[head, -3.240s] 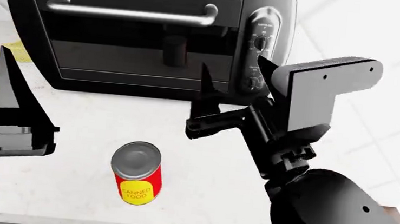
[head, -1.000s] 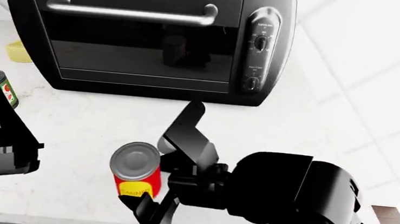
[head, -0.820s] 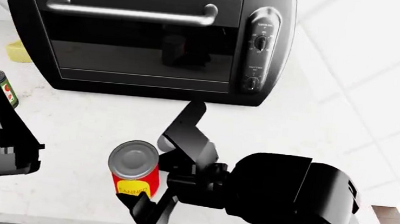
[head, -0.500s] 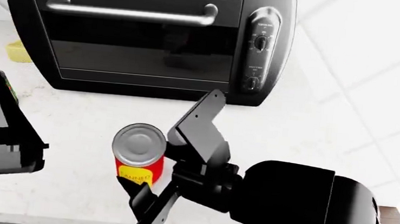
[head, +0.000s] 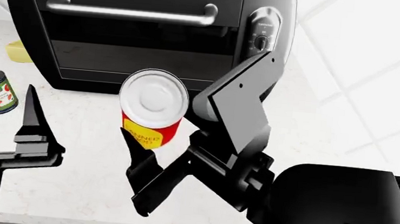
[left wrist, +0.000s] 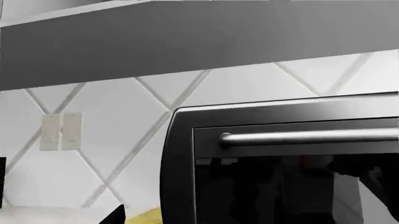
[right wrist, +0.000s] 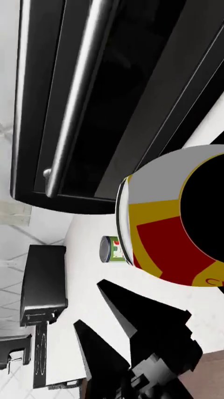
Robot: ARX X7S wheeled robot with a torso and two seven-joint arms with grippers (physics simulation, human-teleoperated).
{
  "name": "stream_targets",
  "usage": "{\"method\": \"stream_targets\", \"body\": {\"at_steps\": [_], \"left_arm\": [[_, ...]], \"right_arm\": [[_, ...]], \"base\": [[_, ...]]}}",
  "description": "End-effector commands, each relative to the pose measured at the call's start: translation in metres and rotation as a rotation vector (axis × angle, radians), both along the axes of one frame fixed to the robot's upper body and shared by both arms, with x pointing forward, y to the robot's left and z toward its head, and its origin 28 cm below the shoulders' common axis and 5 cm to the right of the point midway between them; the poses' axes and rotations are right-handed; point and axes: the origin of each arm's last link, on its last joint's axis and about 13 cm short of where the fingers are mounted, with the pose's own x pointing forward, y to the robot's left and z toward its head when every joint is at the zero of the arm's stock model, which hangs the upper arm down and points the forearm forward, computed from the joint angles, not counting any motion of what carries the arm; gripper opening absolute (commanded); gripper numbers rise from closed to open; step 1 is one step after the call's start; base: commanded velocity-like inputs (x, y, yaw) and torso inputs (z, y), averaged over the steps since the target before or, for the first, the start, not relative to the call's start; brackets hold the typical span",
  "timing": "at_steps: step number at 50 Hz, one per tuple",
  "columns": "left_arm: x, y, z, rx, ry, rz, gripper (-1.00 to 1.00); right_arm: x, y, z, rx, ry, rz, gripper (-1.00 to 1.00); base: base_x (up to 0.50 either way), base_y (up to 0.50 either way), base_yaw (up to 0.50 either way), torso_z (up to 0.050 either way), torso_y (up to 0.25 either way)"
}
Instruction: Pick the cans from the counter and place them in their designated side in the cabinet.
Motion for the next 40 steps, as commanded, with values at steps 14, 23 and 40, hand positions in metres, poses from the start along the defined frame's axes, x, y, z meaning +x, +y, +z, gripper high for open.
{"method": "stream_targets", "body": {"at_steps": [14, 23, 40], "left_arm": [[0.003, 0.011, -0.004, -0.220, 0.208, 0.020, 1.00], [0.008, 0.017, -0.008, -0.272, 0.235, 0.068, 1.00], [0.030, 0.028, -0.009, -0.222, 0.295, 0.167, 1.00]], "right_arm": [[-0.007, -0.001, 0.001, 0.030, -0.029, -0.013, -1.00], [-0.008, 0.000, -0.002, 0.034, -0.017, -0.006, -1.00], [-0.007, -0.003, -0.013, 0.053, 0.008, 0.005, -1.00]], "base": [[0.00, 0.00, 0.00, 0.000, 0.001], [0.00, 0.00, 0.00, 0.000, 0.000], [0.00, 0.00, 0.00, 0.000, 0.001]]}}
